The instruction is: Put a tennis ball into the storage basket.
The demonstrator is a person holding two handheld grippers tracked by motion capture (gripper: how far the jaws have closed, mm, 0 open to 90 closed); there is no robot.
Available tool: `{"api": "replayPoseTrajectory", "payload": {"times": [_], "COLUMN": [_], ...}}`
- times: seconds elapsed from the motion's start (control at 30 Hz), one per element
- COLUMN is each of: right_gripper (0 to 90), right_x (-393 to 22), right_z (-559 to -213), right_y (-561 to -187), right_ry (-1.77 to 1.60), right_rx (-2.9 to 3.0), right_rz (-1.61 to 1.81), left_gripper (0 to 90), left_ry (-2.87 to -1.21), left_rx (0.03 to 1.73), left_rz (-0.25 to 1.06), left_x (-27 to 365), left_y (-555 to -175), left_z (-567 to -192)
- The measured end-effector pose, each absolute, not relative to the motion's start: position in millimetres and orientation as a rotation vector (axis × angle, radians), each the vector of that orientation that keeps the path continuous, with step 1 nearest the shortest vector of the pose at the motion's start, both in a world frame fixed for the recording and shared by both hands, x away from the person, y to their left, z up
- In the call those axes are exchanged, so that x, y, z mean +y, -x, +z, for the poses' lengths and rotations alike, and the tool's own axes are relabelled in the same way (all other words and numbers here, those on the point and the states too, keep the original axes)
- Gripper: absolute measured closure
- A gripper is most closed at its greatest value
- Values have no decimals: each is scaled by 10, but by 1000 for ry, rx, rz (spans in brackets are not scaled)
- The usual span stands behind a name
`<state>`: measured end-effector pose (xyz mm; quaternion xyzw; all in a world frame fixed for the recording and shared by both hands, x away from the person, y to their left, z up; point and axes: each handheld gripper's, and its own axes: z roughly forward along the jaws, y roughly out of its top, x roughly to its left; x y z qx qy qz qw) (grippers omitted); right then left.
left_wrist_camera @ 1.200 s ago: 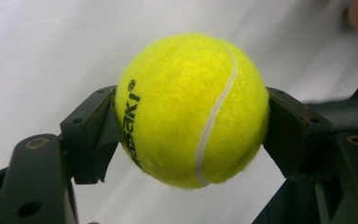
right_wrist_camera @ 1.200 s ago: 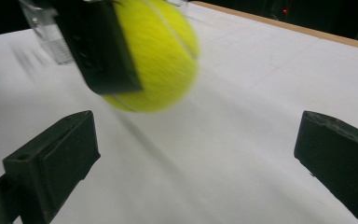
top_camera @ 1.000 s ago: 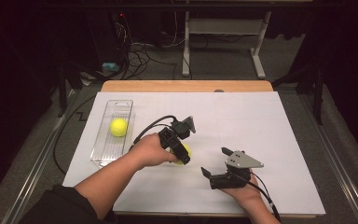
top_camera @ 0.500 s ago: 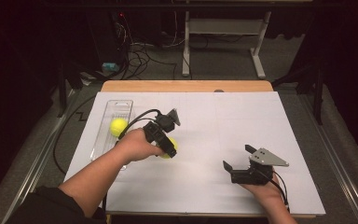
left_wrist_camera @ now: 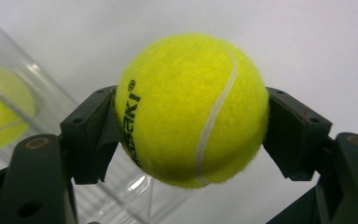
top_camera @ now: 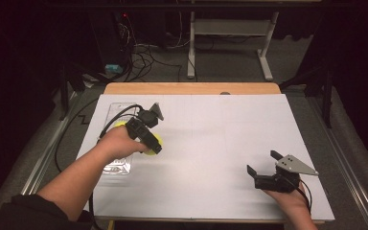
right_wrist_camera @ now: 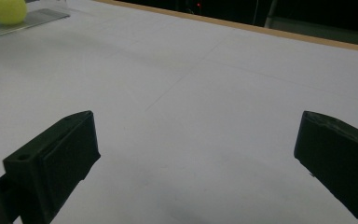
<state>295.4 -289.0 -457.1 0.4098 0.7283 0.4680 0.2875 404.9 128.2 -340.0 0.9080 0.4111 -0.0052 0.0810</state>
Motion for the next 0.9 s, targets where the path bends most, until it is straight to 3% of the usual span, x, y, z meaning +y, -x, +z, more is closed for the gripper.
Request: {"api": "replayPoseTrajectory", "payload": {"times": [0.9], "right_gripper": [0], "right_x": [-3001], "right_z": [-4600], "right_y": [-2929], "right_ry": [-1111], "right_rx": [1943], "right_rz": [1231], "left_gripper": [262], "left_ry": [-2594], "left_rx": [1534], "left_rz": [67], "left_x": [2295], "left_y": [-4199], "left_z": [-3173]}}
